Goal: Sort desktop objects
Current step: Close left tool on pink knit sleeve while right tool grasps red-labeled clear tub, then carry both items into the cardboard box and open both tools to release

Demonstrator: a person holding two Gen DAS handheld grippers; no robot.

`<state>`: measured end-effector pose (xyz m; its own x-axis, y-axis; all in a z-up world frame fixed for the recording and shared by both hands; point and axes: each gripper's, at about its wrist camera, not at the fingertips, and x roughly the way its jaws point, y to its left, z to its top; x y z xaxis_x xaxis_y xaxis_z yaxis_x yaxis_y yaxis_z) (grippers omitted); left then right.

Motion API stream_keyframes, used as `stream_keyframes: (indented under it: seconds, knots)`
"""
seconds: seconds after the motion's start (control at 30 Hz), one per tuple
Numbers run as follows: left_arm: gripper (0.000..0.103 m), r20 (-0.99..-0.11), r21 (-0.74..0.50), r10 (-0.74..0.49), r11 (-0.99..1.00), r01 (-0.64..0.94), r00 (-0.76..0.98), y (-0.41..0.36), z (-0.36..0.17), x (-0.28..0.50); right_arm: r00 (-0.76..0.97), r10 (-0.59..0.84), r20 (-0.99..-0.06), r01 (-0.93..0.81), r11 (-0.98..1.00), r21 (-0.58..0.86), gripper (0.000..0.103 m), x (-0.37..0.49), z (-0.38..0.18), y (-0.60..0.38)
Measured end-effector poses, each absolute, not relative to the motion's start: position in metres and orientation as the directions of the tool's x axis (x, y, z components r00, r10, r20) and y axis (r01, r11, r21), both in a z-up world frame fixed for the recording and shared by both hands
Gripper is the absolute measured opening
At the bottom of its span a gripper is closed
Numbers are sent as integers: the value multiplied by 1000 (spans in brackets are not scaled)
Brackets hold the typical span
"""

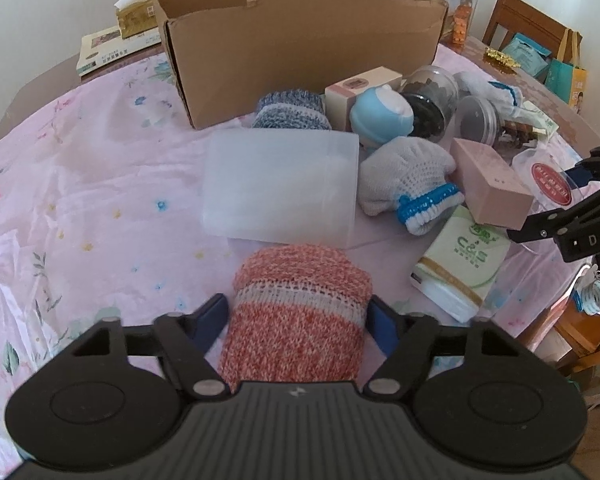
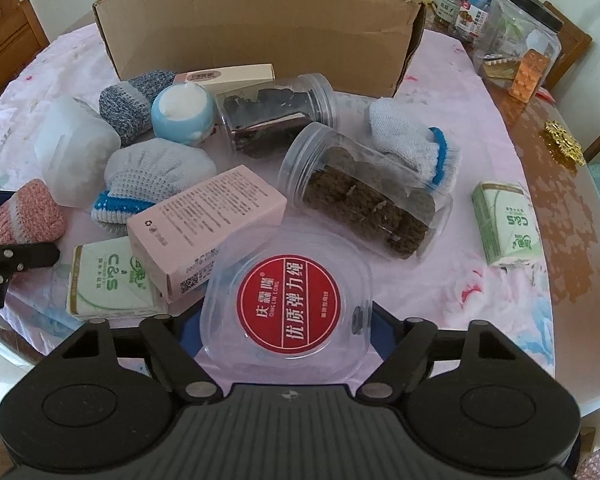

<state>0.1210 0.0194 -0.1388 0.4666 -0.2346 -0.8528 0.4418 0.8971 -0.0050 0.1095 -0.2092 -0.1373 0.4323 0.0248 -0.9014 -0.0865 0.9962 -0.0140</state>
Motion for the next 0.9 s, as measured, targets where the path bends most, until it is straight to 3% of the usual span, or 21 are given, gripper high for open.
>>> stream_keyframes:
  seconds: [0.4, 0.9]
  knots:
    - [63, -847, -19, -256, 890, 456, 466, 19, -124, 117, 453, 19, -891, -107, 994, -33, 82, 109, -115, -220]
    - [63, -799, -4, -291, 877, 480, 526, 9, -64, 133, 537, 70, -841, -203, 978, -48, 82, 133, -54, -233]
